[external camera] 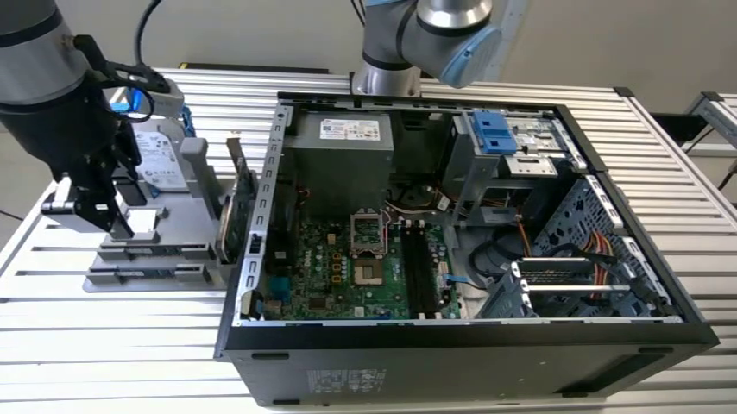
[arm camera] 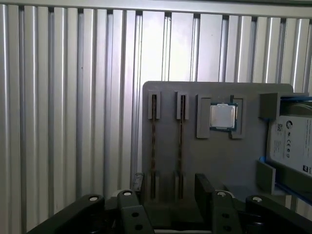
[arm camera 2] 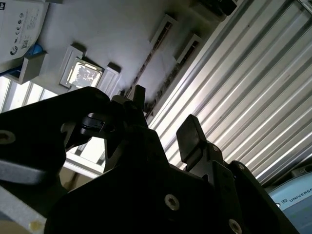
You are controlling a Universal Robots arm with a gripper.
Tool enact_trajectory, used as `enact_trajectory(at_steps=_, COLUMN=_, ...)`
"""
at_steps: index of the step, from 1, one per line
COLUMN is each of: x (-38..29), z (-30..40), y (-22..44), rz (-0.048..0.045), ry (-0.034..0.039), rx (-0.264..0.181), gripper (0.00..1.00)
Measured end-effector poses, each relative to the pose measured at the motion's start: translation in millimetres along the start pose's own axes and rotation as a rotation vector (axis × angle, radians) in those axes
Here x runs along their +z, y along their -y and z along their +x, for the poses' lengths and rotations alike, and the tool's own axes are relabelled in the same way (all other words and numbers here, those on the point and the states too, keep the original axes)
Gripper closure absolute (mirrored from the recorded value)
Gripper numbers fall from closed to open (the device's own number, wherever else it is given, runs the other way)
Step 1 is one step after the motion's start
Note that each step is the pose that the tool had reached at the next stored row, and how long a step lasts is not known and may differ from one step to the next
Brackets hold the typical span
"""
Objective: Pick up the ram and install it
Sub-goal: 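Pick up the ram and move it above insertion slot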
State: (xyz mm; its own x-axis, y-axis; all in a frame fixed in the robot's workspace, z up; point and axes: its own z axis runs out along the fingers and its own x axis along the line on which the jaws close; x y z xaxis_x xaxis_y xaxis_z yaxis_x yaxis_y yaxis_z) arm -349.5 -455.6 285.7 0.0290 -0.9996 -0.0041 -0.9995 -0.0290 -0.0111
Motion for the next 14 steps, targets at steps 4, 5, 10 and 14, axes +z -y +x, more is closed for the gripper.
enact_trajectory(at_steps=4, x=1.7, z=0.2, y=0.0, rz=-0.0003, ry=-0.0050, rx=0.000, gripper=0.00)
enact_trajectory(at_steps=5, x=2.2, z=0.2, y=0.0, rz=-0.0002, ry=-0.0052, rx=0.000, gripper=0.00)
enact_trajectory(at_steps=10, x=6.2, z=0.6, y=-0.1, rz=-0.0002, ry=-0.0067, rx=0.000, gripper=0.00)
enact_trajectory(at_steps=14, x=8.6, z=0.6, y=-0.1, rz=-0.0003, ry=-0.0084, rx=0.004, gripper=0.00)
